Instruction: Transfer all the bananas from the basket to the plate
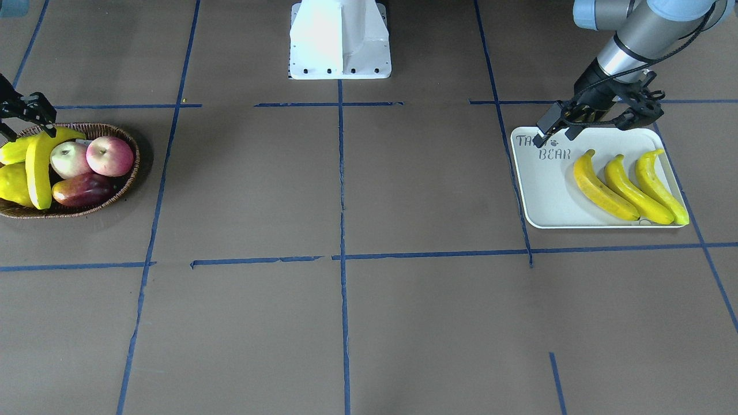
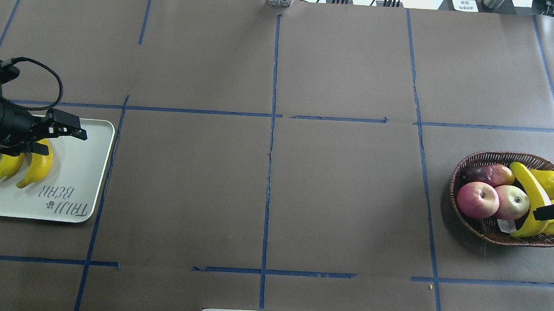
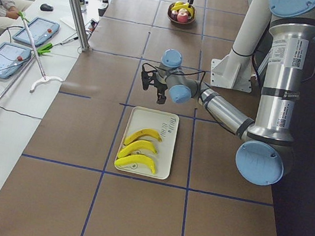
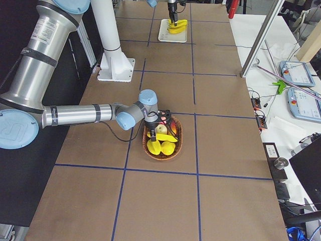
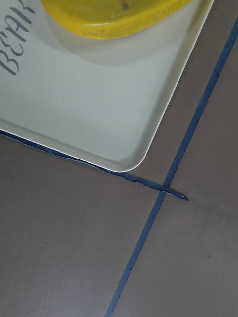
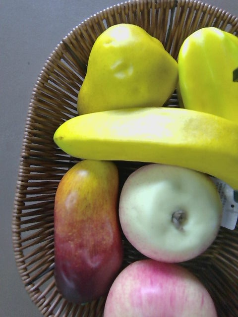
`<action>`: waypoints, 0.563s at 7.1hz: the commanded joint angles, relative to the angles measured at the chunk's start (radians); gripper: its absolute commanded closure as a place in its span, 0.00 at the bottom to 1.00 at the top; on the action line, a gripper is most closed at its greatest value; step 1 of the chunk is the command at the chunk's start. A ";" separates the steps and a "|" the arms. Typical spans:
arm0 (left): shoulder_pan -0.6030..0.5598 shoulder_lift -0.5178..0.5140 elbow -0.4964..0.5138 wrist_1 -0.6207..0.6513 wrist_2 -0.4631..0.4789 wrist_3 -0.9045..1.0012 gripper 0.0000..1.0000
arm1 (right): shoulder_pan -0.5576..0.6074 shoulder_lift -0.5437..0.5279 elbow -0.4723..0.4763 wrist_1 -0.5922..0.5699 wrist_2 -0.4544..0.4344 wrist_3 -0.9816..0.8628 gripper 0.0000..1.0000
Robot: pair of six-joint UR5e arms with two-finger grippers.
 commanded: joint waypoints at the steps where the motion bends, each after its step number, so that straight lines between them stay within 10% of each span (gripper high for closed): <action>1: 0.000 0.002 0.000 0.000 0.000 0.000 0.00 | -0.030 -0.004 -0.003 -0.001 -0.005 0.003 0.23; 4: 0.002 0.006 0.005 0.000 0.000 0.003 0.00 | -0.062 0.002 -0.011 -0.002 -0.008 0.003 0.26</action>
